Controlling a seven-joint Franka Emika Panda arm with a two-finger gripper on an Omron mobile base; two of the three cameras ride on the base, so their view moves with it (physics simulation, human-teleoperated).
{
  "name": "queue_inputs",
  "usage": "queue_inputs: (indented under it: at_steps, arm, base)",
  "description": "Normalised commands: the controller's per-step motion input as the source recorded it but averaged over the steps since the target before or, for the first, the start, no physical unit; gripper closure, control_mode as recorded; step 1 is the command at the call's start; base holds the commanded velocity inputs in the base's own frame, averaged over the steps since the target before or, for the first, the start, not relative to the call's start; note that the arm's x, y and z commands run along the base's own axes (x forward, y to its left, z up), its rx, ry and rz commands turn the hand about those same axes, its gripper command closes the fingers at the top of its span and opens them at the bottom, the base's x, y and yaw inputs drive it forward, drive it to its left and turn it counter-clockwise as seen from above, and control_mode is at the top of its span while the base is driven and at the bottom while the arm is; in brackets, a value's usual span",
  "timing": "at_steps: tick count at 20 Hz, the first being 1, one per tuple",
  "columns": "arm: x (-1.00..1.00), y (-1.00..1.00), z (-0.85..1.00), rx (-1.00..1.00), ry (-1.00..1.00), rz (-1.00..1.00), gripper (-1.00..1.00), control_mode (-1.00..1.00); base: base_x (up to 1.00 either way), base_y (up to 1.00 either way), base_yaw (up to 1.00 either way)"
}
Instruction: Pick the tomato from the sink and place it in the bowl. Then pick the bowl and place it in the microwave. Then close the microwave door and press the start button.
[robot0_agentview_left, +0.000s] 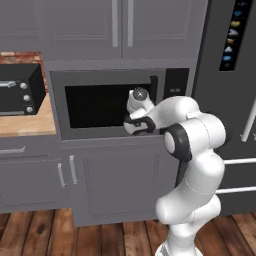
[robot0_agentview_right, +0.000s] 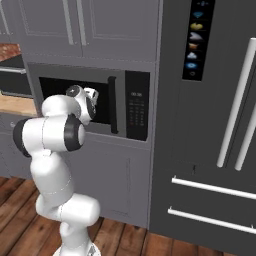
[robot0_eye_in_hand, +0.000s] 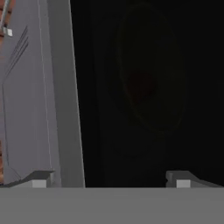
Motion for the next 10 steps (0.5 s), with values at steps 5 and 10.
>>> queue_inputs:
  at_steps: [5,10]
  arm:
    - [-0.45,-0.07,0.07,-0.02,-0.07,0.01,-1.00,-1.00]
    - [-1.00,-0.06,0.38,0.00,-0.12,0.09,-1.00,-1.00]
  base:
    - [0.00,0.00,0.00]
    - [0.00,0.00,0.00]
